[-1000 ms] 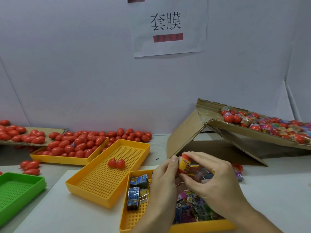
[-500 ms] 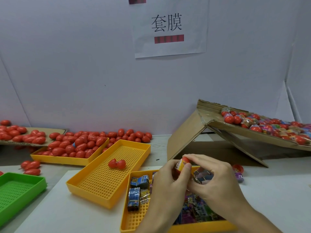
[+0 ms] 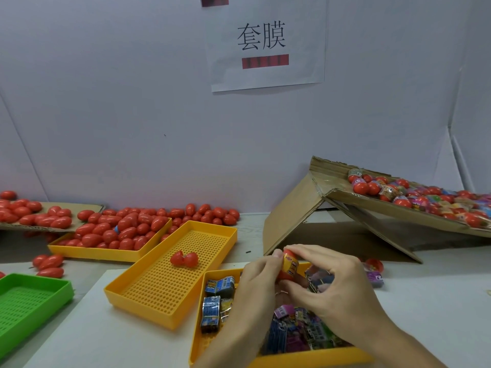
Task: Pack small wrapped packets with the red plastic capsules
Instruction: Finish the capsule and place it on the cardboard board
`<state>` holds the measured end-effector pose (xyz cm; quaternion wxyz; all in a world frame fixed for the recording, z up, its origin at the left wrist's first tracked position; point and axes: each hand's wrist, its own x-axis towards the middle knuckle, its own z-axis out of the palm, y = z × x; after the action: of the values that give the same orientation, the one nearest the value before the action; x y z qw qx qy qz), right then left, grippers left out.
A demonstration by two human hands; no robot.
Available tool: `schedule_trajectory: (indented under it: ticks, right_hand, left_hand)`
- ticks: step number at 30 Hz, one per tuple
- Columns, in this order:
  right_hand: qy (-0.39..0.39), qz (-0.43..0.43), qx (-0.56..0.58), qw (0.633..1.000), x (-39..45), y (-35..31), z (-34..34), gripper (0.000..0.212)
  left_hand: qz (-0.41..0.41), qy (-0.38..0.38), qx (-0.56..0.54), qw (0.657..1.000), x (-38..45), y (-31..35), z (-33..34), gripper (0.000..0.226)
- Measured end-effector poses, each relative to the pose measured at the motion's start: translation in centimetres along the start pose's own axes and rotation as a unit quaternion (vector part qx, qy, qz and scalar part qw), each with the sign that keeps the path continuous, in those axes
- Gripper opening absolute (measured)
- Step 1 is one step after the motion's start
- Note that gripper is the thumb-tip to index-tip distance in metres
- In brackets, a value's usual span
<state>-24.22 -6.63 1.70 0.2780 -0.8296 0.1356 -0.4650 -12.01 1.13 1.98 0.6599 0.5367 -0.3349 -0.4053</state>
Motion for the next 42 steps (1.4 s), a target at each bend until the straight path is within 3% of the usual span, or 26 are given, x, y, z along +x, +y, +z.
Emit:
schedule_trajectory:
  ticks: [9,13,21,30,36,42]
  right_hand:
    - [0.015,0.014,-0.007,1.0,0.0,0.2,-0.1,0.052]
    - [0.014,0.031,0.027,0.999,-0.1,0.5,-0.3,0.048]
    - [0.008,0.008,0.005,1.0,0.1,0.4,-0.1,0.053]
    - [-0.028,0.015,-0.024,0.999,0.1,0.5,0.0,0.048]
    - [-0.005,0.048,0.018,0.999,0.0,0.3,0.1,0.048]
    - [-0.015,0.064,0.014,0.998,0.0,0.1,0.1,0.049]
  left_hand:
    - [0.014,-0.053,-0.054,0.997,0.3,-0.3,-0.1,0.048]
    - [-0.022,-0.068,-0.066,0.995,0.4,-0.2,0.0,0.059]
    - [-0.008,-0.065,-0.068,0.996,0.4,-0.3,-0.2,0.039]
    - [0.03,-0.044,0.038,0.998,0.6,0.7,-1.2,0.036]
    - [-0.072,-0.058,-0.136,0.986,-0.1,1.0,-0.7,0.039]
    - [-0.098,-0.039,-0.169,0.98,-0.1,1.0,-0.5,0.037]
